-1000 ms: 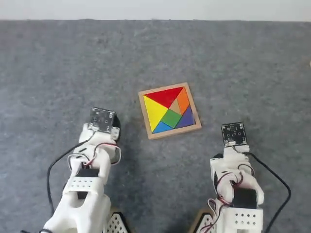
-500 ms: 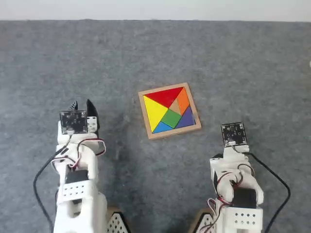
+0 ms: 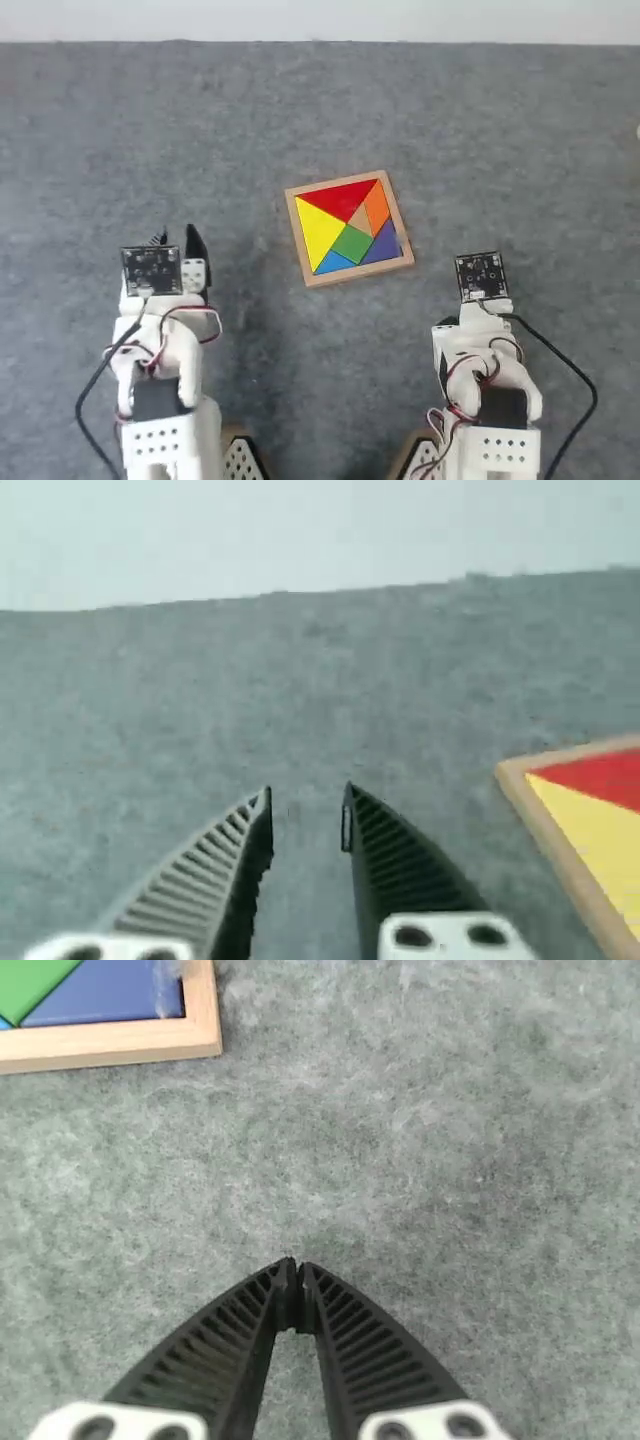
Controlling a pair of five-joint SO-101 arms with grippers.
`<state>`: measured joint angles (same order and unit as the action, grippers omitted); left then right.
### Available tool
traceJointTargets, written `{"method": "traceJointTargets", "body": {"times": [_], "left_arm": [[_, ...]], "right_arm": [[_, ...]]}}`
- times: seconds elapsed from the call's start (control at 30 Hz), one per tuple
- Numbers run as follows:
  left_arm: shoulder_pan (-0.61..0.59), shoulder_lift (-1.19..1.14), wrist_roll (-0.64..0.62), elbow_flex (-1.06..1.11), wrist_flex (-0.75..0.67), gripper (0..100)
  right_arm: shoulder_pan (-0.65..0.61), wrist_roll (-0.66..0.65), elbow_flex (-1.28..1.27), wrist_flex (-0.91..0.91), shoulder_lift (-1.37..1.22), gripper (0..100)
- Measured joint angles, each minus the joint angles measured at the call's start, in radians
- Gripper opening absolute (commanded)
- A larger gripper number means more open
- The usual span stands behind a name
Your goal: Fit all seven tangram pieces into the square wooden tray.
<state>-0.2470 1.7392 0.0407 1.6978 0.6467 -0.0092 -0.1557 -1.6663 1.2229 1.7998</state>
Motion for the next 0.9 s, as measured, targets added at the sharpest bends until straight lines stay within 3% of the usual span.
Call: {"method": "traceJointTargets", "body": {"times": [0.13, 0.37, 0.57, 0.9], "left_arm": [[0.075, 0.057, 0.000, -0.003, 0.170, 11], [0.227, 0.057, 0.000, -0.003, 0.281, 11], [0.256, 0.057, 0.000, -0.003, 0.430, 11], [0.258, 0.057, 0.000, -0.003, 0.445, 11]], "right_arm": [[0.000, 0.000, 0.000, 0.000, 0.000, 0.6], [0.000, 0.000, 0.000, 0.000, 0.000, 0.6], [0.000, 0.000, 0.000, 0.000, 0.000, 0.6], [0.000, 0.000, 0.000, 0.000, 0.000, 0.6]]}}
